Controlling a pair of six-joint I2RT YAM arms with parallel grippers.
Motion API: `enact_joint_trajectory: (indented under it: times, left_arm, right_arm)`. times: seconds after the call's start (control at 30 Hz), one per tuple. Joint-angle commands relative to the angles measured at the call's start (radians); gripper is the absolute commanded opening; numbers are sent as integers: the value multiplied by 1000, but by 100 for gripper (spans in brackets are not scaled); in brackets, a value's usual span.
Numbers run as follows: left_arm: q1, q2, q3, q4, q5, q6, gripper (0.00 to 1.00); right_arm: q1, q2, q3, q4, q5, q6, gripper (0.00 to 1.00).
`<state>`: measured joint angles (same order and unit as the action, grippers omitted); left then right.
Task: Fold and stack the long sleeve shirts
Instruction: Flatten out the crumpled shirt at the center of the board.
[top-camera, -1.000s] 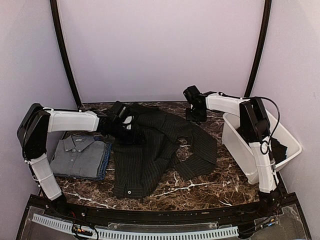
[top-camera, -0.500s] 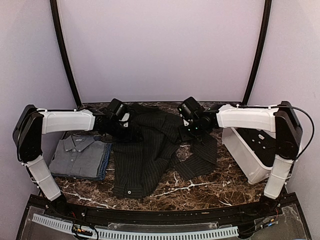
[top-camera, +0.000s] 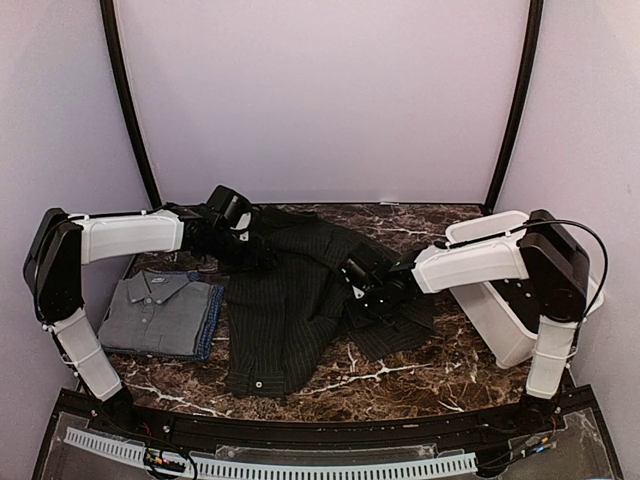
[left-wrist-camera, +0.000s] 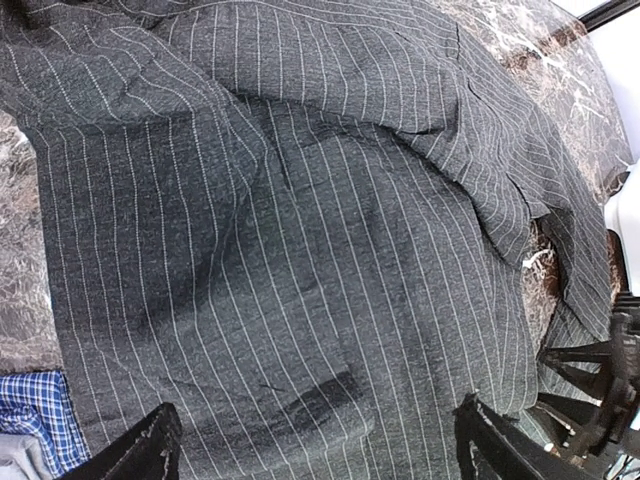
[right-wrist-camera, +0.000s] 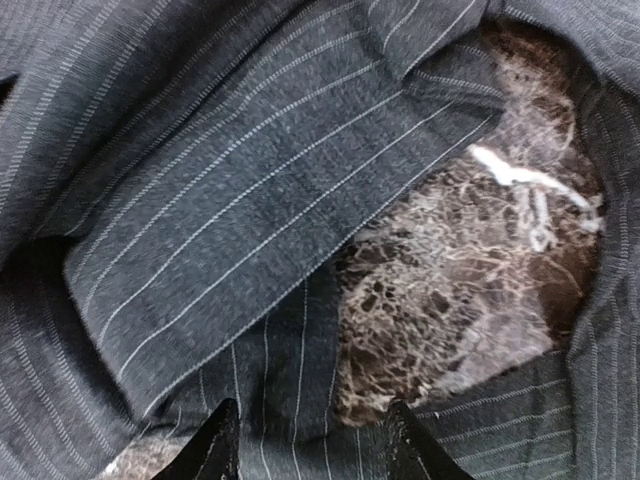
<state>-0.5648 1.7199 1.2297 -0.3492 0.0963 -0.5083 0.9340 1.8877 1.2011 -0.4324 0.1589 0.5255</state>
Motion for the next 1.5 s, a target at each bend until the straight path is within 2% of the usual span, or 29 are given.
enact_joint_trajectory:
  times: [0.0, 0.13, 0.2, 0.3, 0.5, 0.63, 0.73, 0.97, 1.07, 1.1, 1.17, 1.3, 1.47]
  left_arm:
    - [10, -17, 24, -19, 7, 7, 94]
    - [19, -2, 30, -6, 17, 7, 94]
    - [23, 13, 41, 1, 22, 3, 94]
    - [28, 49, 63, 9, 33, 0, 93]
    - [26, 126, 102, 59, 88, -18, 94]
    - [24, 184, 129, 81, 126, -34, 93]
    - [23, 227, 155, 90, 132, -33, 93]
    - [31, 317, 279, 44, 87, 12, 93]
    - [38, 335, 312, 25, 77, 20, 93]
    - [40, 337, 325, 21, 77, 25, 94]
    - [38, 333, 340, 0, 79, 28, 93]
    - [-1, 309, 338, 3, 127, 26, 93]
    - [-72, 307, 306, 64, 168, -19, 91]
  right_arm:
    - [11, 53, 36, 30, 10, 30, 44]
    - [20, 65, 15, 61, -2, 36, 36]
    - [23, 79, 19, 48, 0, 37, 24]
    - [25, 59, -11, -2, 36, 66, 0]
    - [-18, -137, -209, -114, 120, 122, 0]
    - [-52, -285, -329, -174, 114, 171, 0]
    - [-47, -364, -377, -190, 53, 195, 0]
    - [127, -396, -379, -162, -71, 257, 0]
    - [170, -382, -335, -187, -68, 262, 0]
    - [169, -389, -307, -206, -43, 258, 4]
    - [153, -408, -251, -247, 13, 235, 21]
    - [60, -427, -144, -241, 42, 147, 46]
    - [-105, -343, -8, -110, 18, 30, 52]
